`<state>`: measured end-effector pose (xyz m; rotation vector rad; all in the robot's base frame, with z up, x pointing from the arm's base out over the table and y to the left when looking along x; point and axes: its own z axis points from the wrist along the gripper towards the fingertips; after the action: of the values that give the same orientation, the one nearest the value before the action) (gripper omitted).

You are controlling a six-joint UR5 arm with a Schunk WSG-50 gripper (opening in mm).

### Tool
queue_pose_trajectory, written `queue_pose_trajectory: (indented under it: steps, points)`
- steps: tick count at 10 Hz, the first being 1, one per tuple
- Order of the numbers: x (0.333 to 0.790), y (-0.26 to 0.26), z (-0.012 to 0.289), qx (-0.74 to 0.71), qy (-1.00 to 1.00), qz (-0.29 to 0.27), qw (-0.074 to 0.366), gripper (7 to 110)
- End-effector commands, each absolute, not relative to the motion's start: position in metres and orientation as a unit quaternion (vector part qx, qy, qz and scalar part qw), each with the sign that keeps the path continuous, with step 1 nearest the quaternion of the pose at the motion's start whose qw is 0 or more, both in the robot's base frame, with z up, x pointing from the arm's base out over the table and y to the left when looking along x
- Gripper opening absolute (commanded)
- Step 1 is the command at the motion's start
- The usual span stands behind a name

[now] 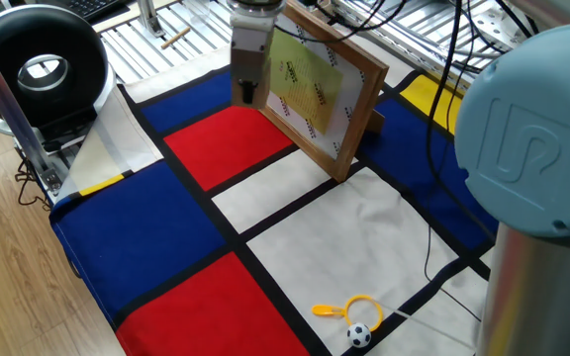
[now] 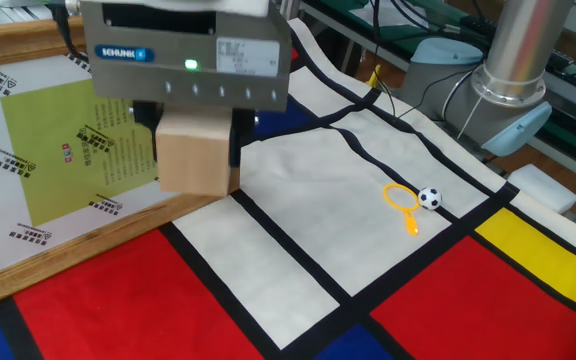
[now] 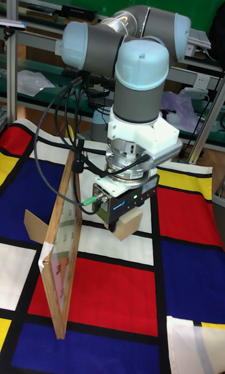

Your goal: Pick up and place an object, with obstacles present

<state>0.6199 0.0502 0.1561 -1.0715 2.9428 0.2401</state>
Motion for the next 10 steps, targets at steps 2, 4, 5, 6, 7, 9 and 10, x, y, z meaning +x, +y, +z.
queue_pose_trajectory:
  steps: [2, 4, 5, 6, 7, 9, 10]
  points:
    - [0.621, 0.048, 0.162, -0.305, 0.950, 0.069, 0.003, 7]
    - [0.621, 0.039, 0.161, -0.310, 0.949, 0.051, -0.003, 7]
    - [0.620, 0.037, 0.161, -0.314, 0.948, 0.048, -0.005, 7]
    - [0.616, 0.034, 0.161, -0.327, 0.944, 0.045, -0.014, 7]
    - [0.615, 0.031, 0.161, -0.343, 0.938, 0.041, -0.017, 7]
    - [0.612, 0.026, 0.161, -0.385, 0.922, 0.034, -0.025, 7]
    - [0.612, 0.022, 0.161, -0.401, 0.915, 0.028, -0.028, 7]
